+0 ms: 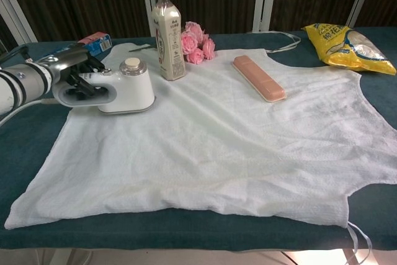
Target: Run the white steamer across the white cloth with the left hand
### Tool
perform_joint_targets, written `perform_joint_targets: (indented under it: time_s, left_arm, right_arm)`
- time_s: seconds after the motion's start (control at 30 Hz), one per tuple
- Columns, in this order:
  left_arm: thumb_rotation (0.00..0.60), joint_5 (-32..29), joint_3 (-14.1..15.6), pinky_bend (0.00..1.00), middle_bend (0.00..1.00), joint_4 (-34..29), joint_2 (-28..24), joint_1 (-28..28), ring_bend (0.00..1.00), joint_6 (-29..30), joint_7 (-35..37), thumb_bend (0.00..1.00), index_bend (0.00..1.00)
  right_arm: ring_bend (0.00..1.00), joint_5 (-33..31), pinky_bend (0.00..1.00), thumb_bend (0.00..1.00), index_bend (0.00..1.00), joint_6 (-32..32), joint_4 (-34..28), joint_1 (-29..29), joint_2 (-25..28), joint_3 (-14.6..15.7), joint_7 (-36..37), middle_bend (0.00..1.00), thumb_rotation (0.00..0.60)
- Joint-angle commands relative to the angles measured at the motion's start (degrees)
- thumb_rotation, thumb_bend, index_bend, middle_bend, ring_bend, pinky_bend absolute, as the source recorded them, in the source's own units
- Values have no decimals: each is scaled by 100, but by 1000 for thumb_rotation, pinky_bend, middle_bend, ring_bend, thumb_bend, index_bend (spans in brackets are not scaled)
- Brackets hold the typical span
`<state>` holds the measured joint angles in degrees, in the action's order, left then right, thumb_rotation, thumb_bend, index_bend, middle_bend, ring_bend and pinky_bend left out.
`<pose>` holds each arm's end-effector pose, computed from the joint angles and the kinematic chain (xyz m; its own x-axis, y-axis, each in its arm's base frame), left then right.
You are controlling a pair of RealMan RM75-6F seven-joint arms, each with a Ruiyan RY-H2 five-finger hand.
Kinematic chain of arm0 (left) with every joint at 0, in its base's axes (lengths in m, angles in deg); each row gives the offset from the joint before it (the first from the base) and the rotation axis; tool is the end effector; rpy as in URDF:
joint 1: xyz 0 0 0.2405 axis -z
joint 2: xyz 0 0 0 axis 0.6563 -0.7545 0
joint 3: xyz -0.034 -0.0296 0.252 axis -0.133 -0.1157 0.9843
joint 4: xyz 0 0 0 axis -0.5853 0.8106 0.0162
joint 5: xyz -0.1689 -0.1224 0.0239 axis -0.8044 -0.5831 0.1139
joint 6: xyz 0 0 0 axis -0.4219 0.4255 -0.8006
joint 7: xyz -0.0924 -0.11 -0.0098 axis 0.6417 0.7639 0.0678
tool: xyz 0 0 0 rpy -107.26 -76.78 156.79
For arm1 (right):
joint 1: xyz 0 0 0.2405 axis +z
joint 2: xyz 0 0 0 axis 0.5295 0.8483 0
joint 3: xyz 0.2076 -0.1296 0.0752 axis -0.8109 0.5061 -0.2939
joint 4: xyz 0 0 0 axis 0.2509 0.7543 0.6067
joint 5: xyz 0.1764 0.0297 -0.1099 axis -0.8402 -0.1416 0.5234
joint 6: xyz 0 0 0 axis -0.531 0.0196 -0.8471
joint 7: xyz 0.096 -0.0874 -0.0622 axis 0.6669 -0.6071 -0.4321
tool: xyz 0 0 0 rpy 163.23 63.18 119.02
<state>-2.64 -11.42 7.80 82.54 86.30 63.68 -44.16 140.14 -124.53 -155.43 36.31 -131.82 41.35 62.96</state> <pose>-0.1958 0.4134 -0.0011 0.1663 0.2916 0.9420 0.9861 -0.0503 -0.1585 -0.3254 -0.1582 0.1609 0.4588 -0.1897 0.8681 -0.8875 -0.0497 0.4582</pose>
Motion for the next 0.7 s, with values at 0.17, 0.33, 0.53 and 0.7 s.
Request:
perform_joint_targets:
  time_s: [0.17,0.33,0.53,0.7]
  left_arm:
    - [600,457,177,772,866,-1009,-1001,-614,824,366,409,493,1000]
    - [600,700,376,771,865,-970,-1203,-826,819,376,608,491,1000]
    - [600,888,512,769,862,-415,-1091,-901,815,290,808,486,1000]
    - [600,1072,575,743,815,-52,-998,-939,770,54,1270,454,990]
  right_arm:
    - [0,18,0,258,0,-17,-21,-3,-23,9,-65,0,600]
    - [0,-19,0,257,0,45,-34,23,-51,1,-136,0,600]
    - [0,-31,0,258,0,79,-58,39,-83,4,-225,0,600]
    - [0,-67,0,257,0,60,-59,31,-75,-14,-211,0,600]
